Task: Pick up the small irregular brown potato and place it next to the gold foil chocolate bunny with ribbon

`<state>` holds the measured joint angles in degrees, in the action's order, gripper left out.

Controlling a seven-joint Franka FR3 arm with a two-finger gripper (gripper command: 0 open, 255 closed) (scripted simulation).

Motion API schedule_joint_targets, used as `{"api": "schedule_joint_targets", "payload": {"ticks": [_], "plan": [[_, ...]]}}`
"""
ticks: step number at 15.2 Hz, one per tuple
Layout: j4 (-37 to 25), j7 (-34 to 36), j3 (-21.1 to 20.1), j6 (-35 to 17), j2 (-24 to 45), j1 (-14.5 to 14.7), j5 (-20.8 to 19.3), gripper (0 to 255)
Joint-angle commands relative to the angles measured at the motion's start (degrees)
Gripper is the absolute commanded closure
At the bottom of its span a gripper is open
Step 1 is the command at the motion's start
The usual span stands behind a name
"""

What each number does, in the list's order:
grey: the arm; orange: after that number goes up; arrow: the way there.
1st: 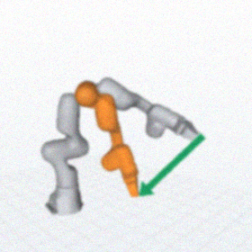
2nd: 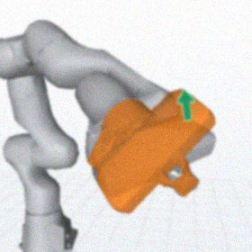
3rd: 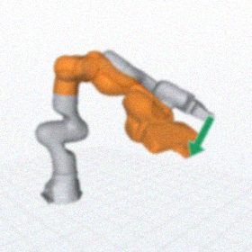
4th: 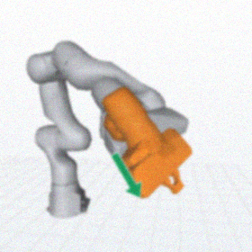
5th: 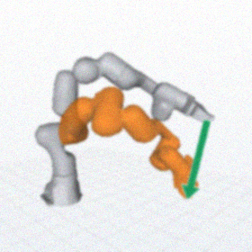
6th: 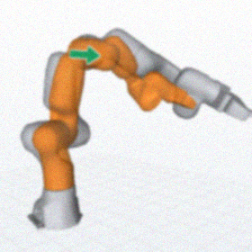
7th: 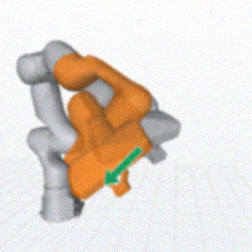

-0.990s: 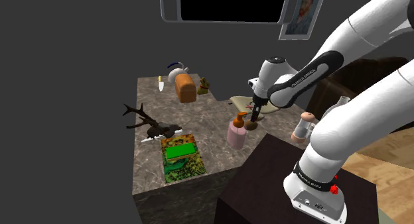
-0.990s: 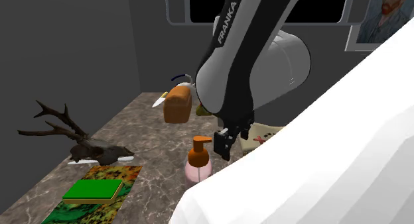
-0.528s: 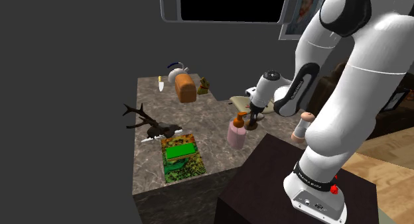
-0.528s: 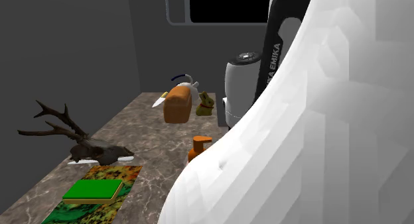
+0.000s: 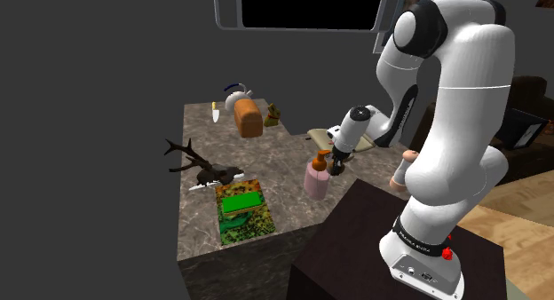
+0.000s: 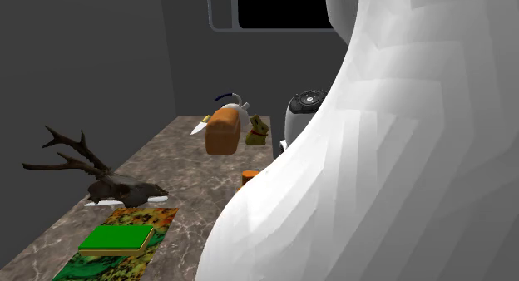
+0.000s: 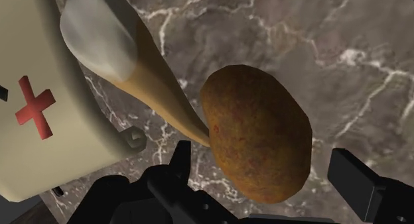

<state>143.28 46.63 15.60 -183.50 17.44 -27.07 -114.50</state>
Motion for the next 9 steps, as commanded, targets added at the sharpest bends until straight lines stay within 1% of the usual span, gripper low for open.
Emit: {"api": "schedule_joint_targets", "payload": {"ticks": [1,8,9], "plan": [[-1.5,3.7,-3.5,0.7,1.4,-3.3,-3.6,0],[-1.5,3.6,-3.5,0.7,1.4,-3.3,-3.5,0],[-1.5,3.6,-3.5,0.7,1.4,-3.3,-3.5,255]]}}
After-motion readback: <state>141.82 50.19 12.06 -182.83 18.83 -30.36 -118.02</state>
